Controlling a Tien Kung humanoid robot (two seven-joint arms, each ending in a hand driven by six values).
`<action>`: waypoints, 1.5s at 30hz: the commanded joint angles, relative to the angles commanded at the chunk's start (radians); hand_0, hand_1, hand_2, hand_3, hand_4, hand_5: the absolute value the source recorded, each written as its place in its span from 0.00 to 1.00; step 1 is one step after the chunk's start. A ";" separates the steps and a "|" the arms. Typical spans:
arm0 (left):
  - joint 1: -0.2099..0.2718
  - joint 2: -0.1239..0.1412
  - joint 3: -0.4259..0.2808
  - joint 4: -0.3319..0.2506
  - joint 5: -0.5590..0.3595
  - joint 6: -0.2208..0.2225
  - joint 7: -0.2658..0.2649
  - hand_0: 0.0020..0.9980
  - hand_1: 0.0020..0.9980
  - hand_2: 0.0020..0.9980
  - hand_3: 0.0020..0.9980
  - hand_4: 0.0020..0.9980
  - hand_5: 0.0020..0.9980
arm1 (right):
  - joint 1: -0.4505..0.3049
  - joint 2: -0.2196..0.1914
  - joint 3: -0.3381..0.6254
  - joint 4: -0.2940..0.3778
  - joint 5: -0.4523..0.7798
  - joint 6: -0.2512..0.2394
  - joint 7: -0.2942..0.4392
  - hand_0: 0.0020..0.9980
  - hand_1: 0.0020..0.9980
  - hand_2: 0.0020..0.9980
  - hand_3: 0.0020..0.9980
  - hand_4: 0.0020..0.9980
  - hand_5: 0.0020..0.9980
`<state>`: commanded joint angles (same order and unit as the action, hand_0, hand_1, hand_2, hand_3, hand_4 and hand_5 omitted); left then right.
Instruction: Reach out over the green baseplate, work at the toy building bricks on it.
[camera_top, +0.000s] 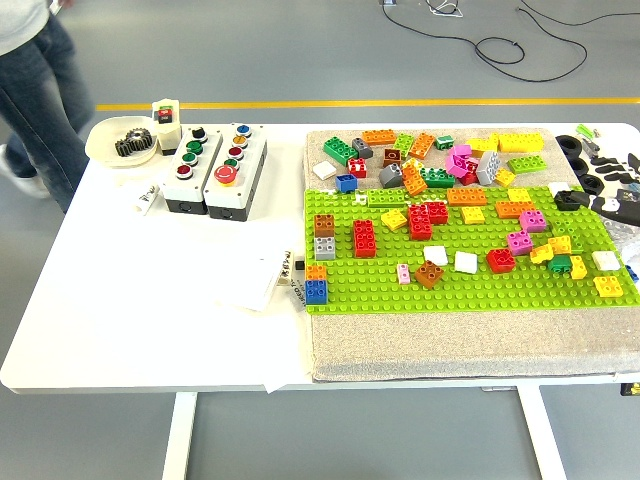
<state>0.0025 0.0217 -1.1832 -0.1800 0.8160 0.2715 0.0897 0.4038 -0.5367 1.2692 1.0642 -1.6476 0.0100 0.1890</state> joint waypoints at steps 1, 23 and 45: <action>0.000 0.000 0.000 0.000 0.000 0.000 0.000 0.82 0.86 0.93 0.78 0.77 0.72 | 0.000 0.000 -0.001 0.000 -0.001 0.000 0.001 0.77 0.70 0.74 0.75 1.00 0.49; 0.005 0.001 0.014 0.000 -0.011 0.000 -0.001 0.82 0.86 0.92 0.77 0.77 0.71 | 0.082 -0.013 -0.306 0.210 -0.166 0.016 0.058 0.58 0.58 0.63 0.57 0.83 0.19; -0.003 0.005 0.037 0.000 -0.033 0.004 -0.007 0.81 0.85 0.91 0.77 0.77 0.71 | 0.224 0.038 -0.475 0.012 -0.447 0.061 0.031 0.46 0.53 0.60 0.57 0.77 0.13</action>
<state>-0.0002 0.0266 -1.1462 -0.1800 0.7833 0.2753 0.0826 0.6281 -0.4984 0.7944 1.0761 -2.0948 0.0715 0.2195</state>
